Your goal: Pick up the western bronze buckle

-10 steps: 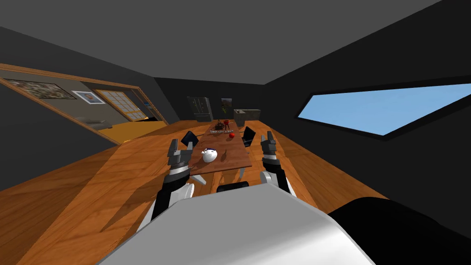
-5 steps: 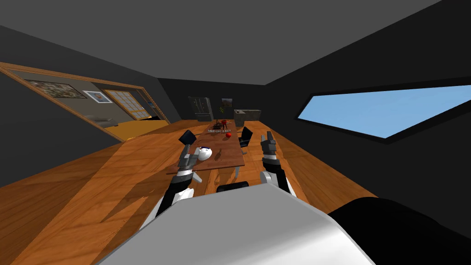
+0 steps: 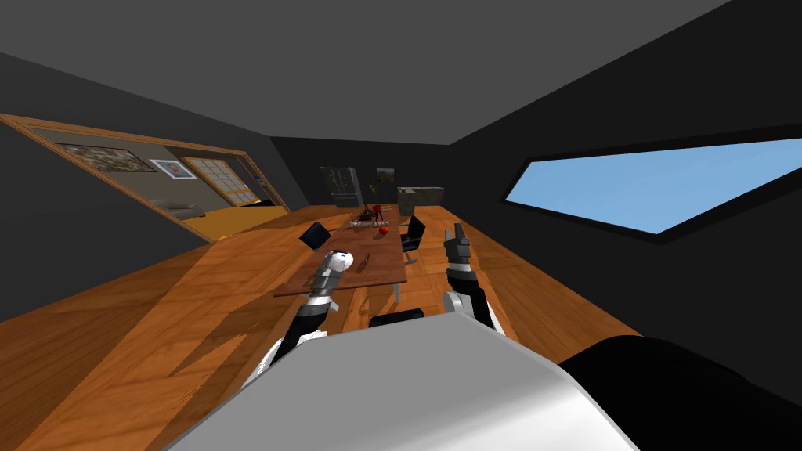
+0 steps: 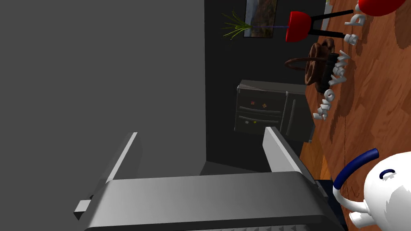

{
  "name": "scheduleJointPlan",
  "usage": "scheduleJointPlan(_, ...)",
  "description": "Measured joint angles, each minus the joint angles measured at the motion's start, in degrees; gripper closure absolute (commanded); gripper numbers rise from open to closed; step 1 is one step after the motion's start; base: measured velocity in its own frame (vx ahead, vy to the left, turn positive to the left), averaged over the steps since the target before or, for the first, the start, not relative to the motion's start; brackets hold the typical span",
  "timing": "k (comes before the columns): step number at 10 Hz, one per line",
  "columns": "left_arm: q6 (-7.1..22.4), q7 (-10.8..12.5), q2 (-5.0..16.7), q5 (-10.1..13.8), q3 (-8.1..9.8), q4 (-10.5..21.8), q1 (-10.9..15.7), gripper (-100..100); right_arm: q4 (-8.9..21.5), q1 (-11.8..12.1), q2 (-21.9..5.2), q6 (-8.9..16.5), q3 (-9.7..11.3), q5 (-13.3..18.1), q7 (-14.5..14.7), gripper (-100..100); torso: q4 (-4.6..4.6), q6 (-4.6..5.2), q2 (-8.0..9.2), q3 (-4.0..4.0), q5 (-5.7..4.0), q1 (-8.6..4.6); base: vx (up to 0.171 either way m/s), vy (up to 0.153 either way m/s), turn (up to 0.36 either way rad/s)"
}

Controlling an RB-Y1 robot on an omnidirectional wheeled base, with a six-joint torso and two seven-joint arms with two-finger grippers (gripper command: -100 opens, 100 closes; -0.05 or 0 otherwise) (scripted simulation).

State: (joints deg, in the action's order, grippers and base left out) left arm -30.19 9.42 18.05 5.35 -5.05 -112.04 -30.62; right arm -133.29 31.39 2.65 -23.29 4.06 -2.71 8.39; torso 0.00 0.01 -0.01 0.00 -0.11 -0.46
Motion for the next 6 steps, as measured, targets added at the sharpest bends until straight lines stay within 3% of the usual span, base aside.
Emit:
scheduleJointPlan(3,0.2,1.7,4.0,-0.1,-1.56,4.9,-0.1,-100,0.0,0.0,0.0,0.0,0.0,0.0,0.0,0,0.0,0.01,-0.02,-0.01,-0.07,-0.29,-0.001,-0.178,-0.008)
scheduleJointPlan(6,0.5,2.8,6.8,-0.3,-2.67,8.2,-0.9,-100,0.0,0.0,0.0,0.0,0.0,0.0,0.0,0,0.0,-0.01,-0.05,-0.02,-0.02,0.01,0.008,-0.105,-0.016)
